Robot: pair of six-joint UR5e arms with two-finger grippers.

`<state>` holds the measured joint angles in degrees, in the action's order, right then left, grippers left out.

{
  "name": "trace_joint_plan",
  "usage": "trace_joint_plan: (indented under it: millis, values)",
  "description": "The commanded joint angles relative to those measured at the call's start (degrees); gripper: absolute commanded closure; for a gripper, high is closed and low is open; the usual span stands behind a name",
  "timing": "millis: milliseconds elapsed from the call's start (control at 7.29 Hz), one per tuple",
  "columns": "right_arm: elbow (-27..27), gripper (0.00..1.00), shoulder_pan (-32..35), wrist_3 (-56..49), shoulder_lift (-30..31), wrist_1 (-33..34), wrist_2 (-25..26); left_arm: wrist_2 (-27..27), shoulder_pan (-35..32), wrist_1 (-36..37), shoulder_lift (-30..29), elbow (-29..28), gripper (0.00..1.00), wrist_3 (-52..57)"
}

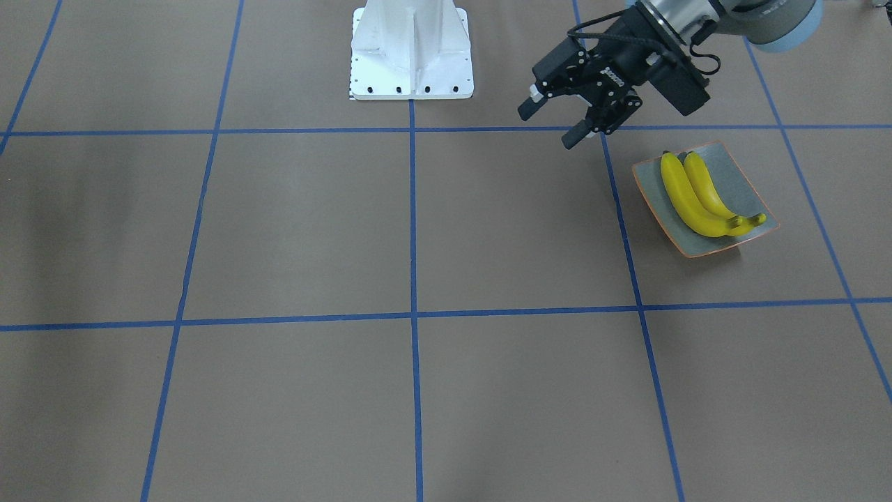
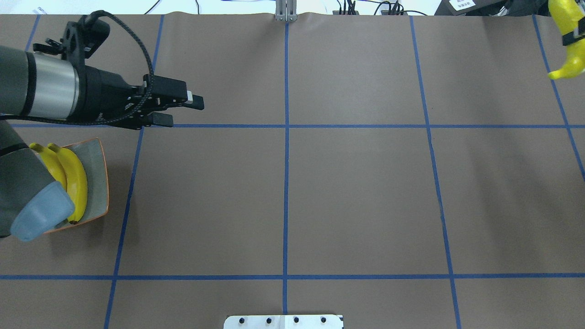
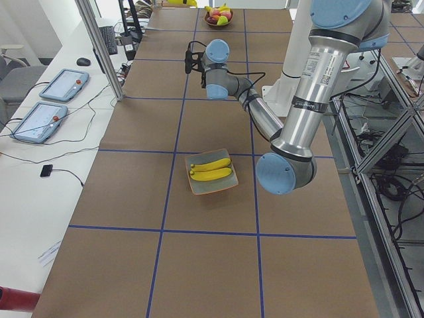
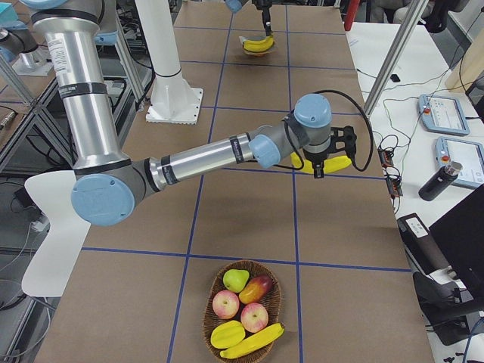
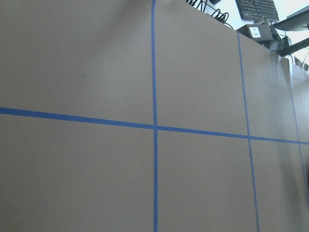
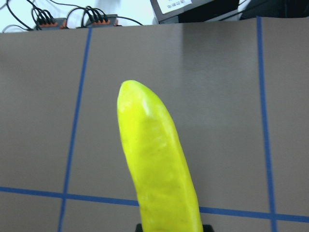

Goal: Transfer all bananas from basket to plate

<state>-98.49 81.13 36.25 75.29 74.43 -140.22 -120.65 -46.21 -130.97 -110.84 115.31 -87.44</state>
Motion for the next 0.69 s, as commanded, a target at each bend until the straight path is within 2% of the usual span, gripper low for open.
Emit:
trace_joint_plan:
  millis: [0,275,549]
  values:
    - [-3.45,1.0,-10.06,19.37,-8.63,-0.08,6.22,6.28,5.06,0.1,-6.12,-2.1,0.0,-4.3]
    - [-8.1,1.0,-18.51,31.89,-12.43,-0.08,11.52,6.3,5.34,0.01,-10.7,-3.43,0.0,-7.55]
    - [-8.83,1.0,-28.08,41.85,-18.49,-0.08,20.55,6.48,7.62,-0.68,-13.52,-3.43,0.0,-7.92]
